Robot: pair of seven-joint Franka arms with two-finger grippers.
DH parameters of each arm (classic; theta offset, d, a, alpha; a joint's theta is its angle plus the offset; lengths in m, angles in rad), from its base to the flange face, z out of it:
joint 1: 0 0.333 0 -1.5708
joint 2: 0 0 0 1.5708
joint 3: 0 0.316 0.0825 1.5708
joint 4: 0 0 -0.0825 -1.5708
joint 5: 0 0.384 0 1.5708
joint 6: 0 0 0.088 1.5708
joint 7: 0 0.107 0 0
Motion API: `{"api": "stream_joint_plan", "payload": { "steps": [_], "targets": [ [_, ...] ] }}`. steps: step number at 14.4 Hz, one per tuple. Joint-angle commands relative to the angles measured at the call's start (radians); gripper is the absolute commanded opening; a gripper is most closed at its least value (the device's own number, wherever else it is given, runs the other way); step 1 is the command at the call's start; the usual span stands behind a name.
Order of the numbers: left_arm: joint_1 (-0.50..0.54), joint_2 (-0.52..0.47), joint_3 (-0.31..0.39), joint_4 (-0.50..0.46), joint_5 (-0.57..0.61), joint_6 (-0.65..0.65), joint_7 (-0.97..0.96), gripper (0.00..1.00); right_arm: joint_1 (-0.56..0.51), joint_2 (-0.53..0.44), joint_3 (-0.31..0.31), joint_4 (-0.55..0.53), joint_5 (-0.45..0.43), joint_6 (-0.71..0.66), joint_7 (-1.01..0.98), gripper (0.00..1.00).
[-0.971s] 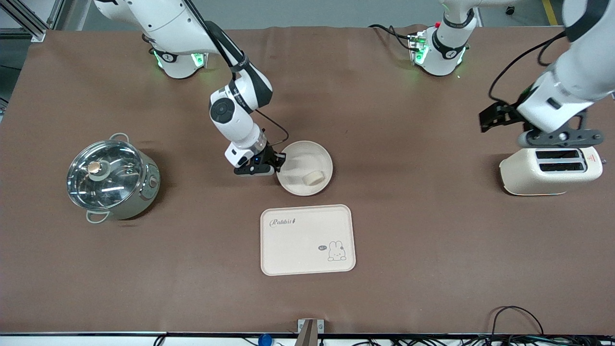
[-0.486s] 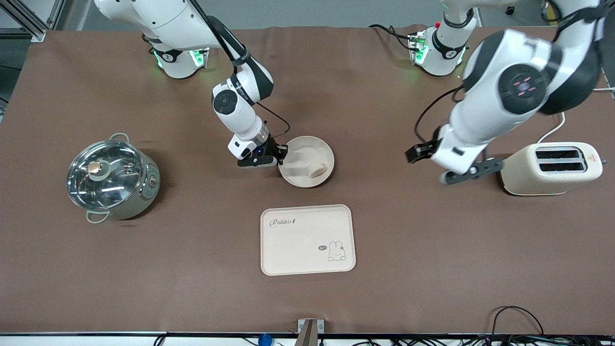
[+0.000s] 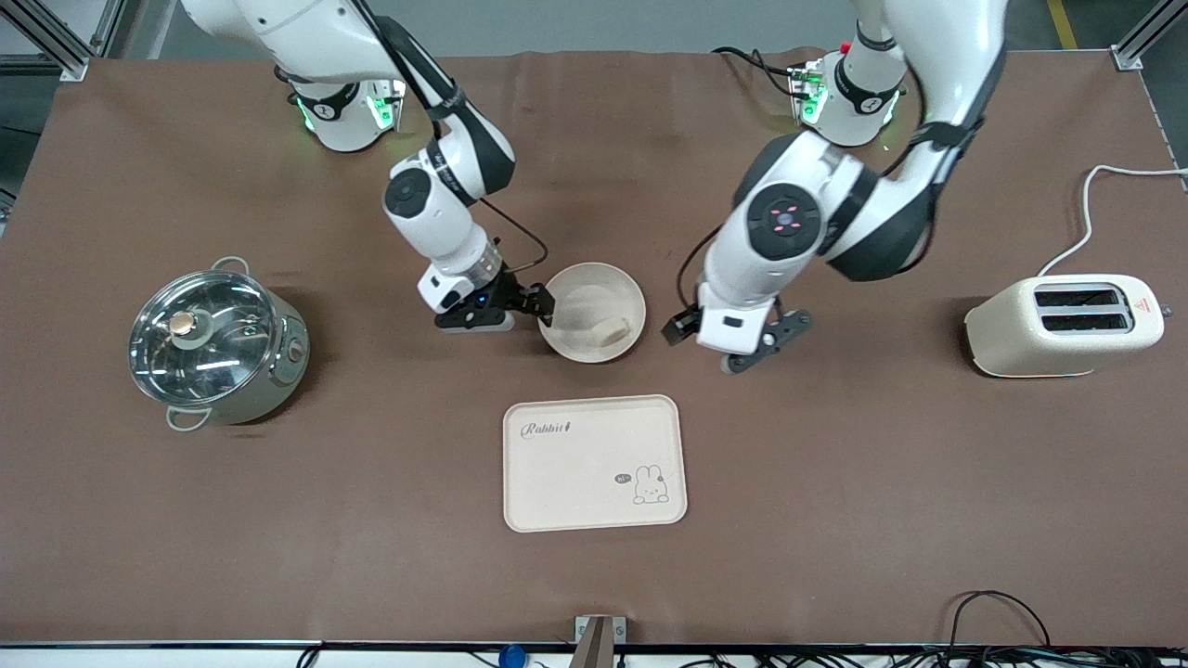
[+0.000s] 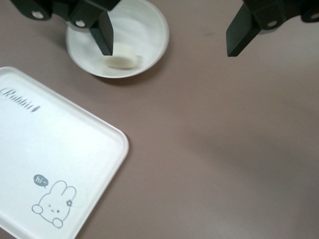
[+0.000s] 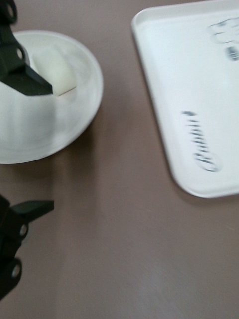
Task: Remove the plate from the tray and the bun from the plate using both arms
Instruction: 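Release the plate with the right gripper while the left gripper reaches the bun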
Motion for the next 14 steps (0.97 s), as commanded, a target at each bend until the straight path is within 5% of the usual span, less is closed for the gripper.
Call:
{"api": "stream_joint_plan", "payload": {
  "steps": [1, 9, 14],
  "targets": [
    [-0.064, 0.071, 0.001, 0.019, 0.021, 0.083, -0.146, 1.00, -0.135, -0.127, 0.013, 0.067, 0.020, -0.239, -0.014, 1.00],
    [-0.158, 0.248, 0.001, 0.020, 0.230, 0.250, -0.460, 0.99, -0.457, -0.314, -0.002, 0.245, 0.001, -0.764, -0.343, 1.00],
    [-0.206, 0.310, 0.004, 0.016, 0.228, 0.343, -0.503, 0.86, -0.561, -0.319, -0.005, 0.525, -0.234, -1.201, -0.347, 1.00]
  ]
}}
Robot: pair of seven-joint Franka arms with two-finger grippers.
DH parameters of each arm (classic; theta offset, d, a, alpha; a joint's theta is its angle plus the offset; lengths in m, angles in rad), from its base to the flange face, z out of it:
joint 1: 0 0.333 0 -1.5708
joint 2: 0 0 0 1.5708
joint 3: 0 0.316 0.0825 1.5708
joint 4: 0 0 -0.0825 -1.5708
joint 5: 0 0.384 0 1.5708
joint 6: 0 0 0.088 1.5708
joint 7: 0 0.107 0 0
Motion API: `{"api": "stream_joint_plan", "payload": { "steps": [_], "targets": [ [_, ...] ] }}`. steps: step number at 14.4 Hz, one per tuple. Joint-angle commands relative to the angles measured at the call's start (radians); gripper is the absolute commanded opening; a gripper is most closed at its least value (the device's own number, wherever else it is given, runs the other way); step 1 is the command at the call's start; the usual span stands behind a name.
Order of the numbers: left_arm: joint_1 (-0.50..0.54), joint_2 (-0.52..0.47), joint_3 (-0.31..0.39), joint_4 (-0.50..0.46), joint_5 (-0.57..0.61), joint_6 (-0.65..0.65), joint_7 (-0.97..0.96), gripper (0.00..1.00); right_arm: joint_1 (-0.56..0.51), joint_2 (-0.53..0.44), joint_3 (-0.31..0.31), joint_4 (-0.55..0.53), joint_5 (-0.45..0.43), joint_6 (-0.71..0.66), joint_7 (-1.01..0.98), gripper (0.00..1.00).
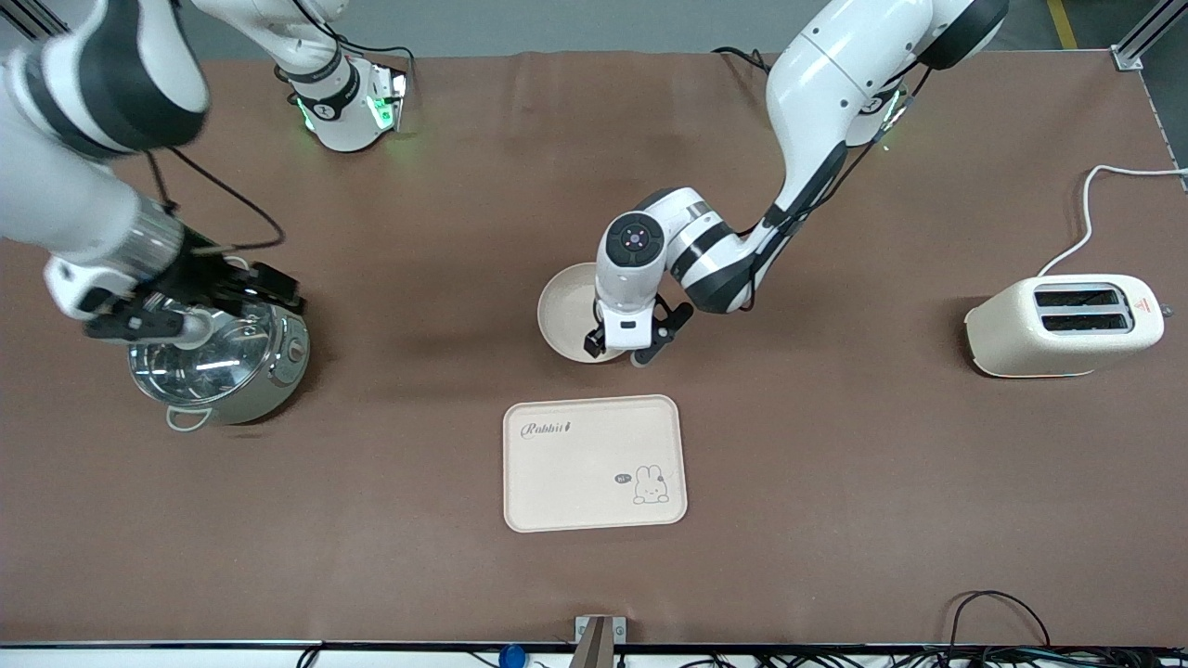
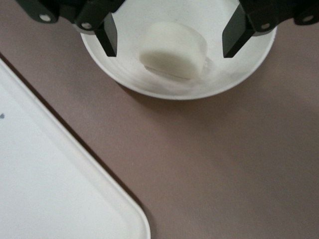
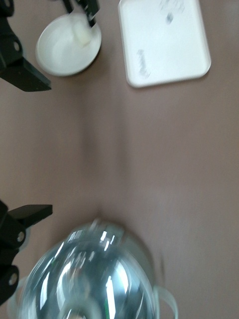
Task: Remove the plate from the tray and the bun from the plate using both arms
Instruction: 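Grasp the cream bun on the plate with the left gripper and lift it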
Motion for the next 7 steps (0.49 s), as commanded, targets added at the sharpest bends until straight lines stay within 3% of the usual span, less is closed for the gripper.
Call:
{"api": "stream_joint_plan", "payload": {
  "steps": [1, 5, 7],
  "targets": [
    [-0.026, 0.037, 0.005, 0.014, 0.022, 0.024, -0.028, 0.82, -0.068, -0.005, 0.010, 0.110, -0.060, -0.164, -0.008, 1.00],
    [-0.033, 0.055, 0.009, 0.008, 0.023, 0.037, -0.029, 0.67, -0.140, -0.118, 0.006, 0.127, -0.087, -0.293, -0.090, 1.00],
    [-0.033, 0.060, 0.009, 0.007, 0.026, 0.051, -0.043, 0.49, -0.140, -0.180, 0.011, 0.129, -0.122, -0.349, -0.087, 1.00]
  ]
}}
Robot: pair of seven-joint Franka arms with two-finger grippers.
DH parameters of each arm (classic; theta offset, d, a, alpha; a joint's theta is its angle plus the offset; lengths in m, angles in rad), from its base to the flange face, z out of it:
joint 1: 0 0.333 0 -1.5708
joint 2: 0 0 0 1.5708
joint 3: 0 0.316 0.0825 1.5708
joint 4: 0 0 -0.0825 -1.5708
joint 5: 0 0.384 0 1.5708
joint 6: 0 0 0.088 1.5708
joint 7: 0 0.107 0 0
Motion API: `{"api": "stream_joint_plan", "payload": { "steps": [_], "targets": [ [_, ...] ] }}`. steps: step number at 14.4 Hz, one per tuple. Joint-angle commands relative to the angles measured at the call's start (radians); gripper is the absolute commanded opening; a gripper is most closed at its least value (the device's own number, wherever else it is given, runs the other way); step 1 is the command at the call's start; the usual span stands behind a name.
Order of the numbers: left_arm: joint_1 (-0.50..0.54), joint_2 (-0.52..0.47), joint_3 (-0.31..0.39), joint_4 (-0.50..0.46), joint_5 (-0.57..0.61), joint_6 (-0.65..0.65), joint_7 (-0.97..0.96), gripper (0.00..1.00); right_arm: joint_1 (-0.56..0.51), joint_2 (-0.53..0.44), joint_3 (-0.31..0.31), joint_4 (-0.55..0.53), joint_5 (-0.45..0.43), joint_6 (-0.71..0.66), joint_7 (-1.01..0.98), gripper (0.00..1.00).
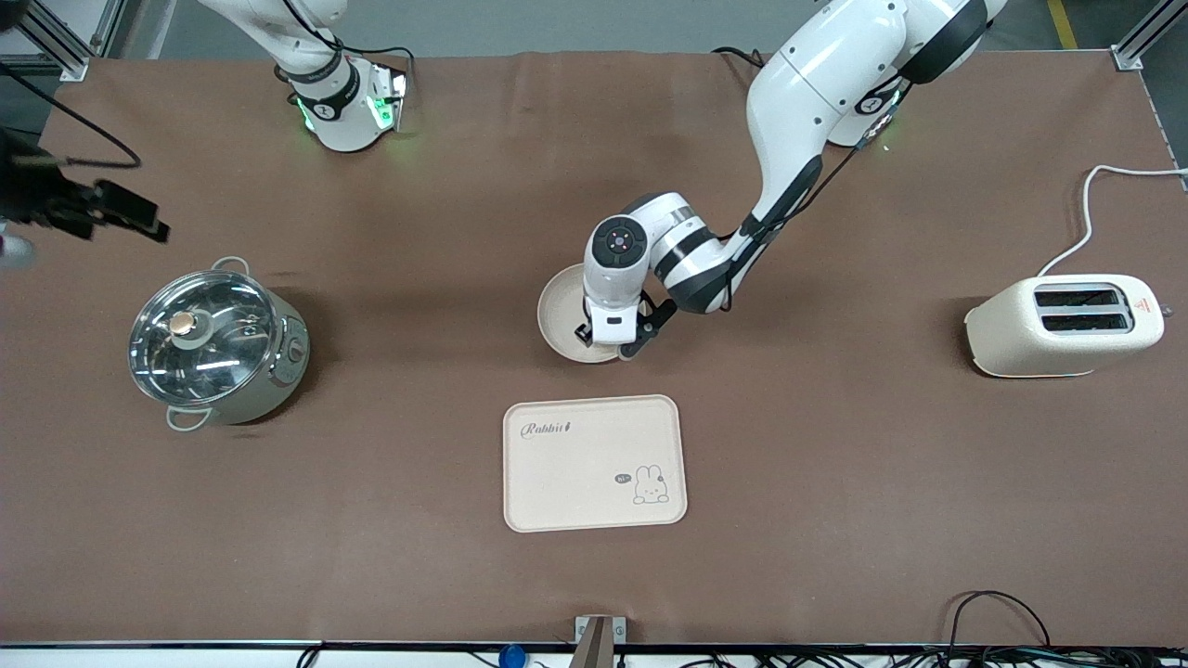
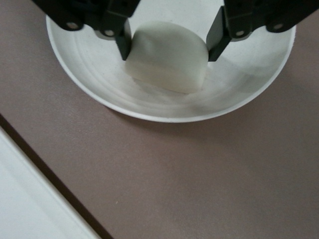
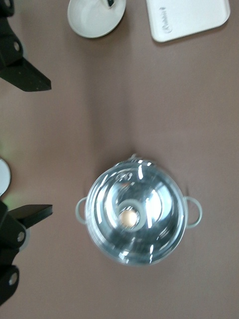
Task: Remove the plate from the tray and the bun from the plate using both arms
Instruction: 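Grasp the cream bun on the plate with the left gripper and lift it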
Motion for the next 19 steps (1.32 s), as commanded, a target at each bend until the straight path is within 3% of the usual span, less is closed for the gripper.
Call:
{"api": "stream_joint_plan", "payload": {
  "steps": [1, 2, 4, 8, 13, 19],
  "targets": [
    [-0.005, 0.006, 0.006, 0.007, 0.027, 0.015, -0.036, 0.40, -0.012, -0.109, 0.019, -0.024, -0.046, -0.035, -0.010, 1.00],
    [-0.005, 0.003, 0.006, 0.007, 0.027, 0.015, -0.039, 0.31, -0.012, -0.111, 0.019, -0.023, -0.046, -0.035, -0.012, 1.00],
    [-0.002, -0.004, 0.004, 0.010, 0.027, 0.007, -0.039, 0.23, -0.012, -0.109, 0.019, -0.027, -0.041, -0.033, -0.012, 1.00],
    [0.036, -0.098, 0.004, 0.022, 0.025, -0.100, -0.043, 0.24, -0.015, -0.105, 0.017, -0.023, -0.035, -0.026, -0.016, 1.00],
    [0.240, -0.141, 0.006, 0.019, 0.155, -0.140, 0.087, 0.25, -0.022, -0.101, 0.016, -0.032, -0.032, -0.029, -0.044, 1.00],
    [0.496, -0.106, 0.008, 0.008, 0.160, -0.140, 0.418, 0.30, -0.021, -0.103, 0.019, -0.030, -0.031, -0.058, -0.045, 1.00]
  ]
}}
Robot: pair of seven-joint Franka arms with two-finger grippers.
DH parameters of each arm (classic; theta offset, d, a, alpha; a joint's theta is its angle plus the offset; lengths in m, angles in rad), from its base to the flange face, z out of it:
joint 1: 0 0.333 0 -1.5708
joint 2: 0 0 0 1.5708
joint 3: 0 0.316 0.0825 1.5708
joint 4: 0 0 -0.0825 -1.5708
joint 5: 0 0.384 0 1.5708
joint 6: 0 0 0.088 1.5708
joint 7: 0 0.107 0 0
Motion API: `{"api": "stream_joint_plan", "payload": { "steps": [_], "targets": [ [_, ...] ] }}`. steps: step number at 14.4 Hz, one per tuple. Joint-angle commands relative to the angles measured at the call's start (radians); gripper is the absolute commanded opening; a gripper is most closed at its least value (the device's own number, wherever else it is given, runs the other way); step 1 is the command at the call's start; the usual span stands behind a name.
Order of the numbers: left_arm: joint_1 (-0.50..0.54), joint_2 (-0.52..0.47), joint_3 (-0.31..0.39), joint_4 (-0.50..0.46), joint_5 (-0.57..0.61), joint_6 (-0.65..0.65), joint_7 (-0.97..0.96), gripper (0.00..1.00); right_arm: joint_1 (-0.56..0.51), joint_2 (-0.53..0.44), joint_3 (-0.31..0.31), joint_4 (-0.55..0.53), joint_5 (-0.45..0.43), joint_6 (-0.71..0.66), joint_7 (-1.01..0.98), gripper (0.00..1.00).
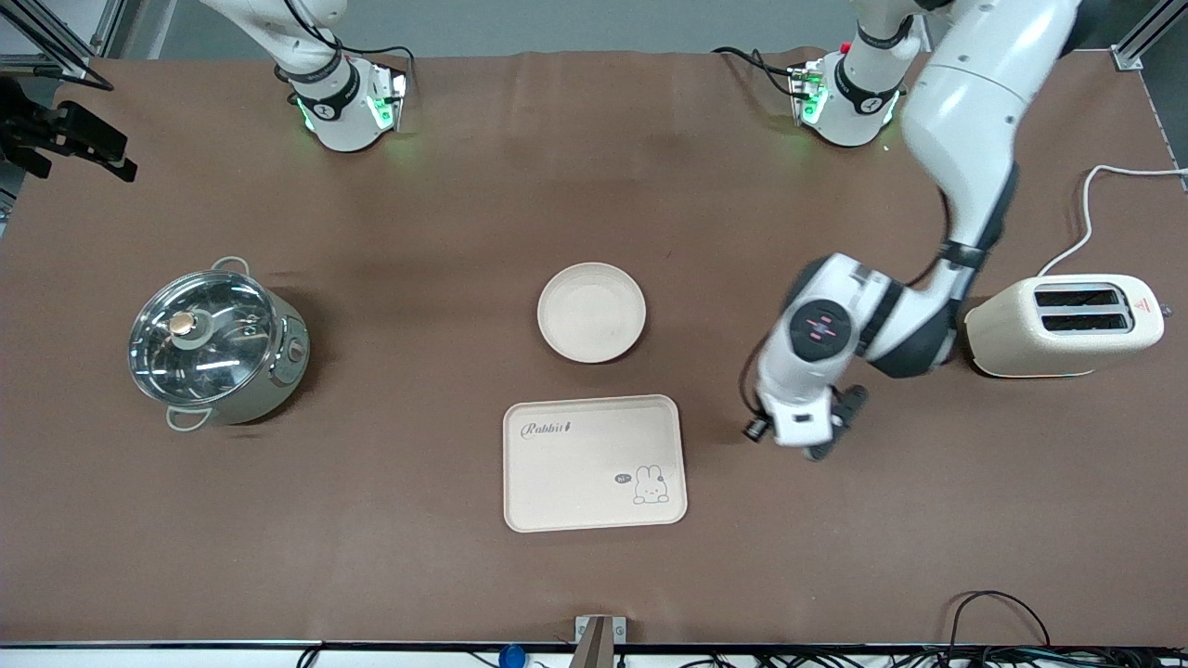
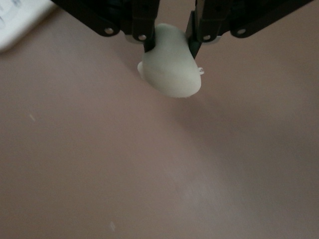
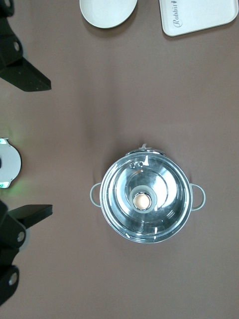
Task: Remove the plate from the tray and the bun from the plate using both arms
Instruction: 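Carry the bun toward the toaster and open the left gripper over the table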
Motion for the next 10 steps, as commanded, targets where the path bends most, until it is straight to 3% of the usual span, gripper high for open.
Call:
{"api": "stream_joint_plan", "payload": {
  "steps": [1, 4, 5, 6, 8, 10],
  "targets": [
    [0.065, 0.023, -0.012, -0.012, 0.019, -0.002, 0.074, 0.30, -0.016, -0.010, 0.009, -0.010, -0.007, -0.013, -0.014, 1.00],
    [0.088, 0.065, -0.011, -0.012, 0.017, 0.002, 0.074, 0.39, -0.016, -0.010, 0.009, -0.010, -0.007, -0.004, -0.014, 1.00],
    [0.090, 0.068, -0.009, -0.015, 0.015, 0.002, 0.072, 0.46, -0.016, -0.009, 0.009, -0.009, -0.007, -0.002, -0.014, 1.00],
    [0.096, 0.068, -0.008, -0.021, 0.017, 0.002, 0.068, 0.59, -0.018, -0.010, 0.009, -0.010, -0.007, -0.001, -0.014, 1.00],
    [0.102, 0.060, -0.008, -0.032, 0.017, 0.000, 0.072, 0.96, -0.028, -0.009, 0.008, -0.009, -0.008, -0.002, -0.014, 1.00],
    [0.104, 0.051, -0.009, -0.026, 0.019, -0.002, 0.069, 1.00, -0.041, -0.007, 0.009, -0.004, -0.022, 0.001, -0.015, 1.00]
  ]
}}
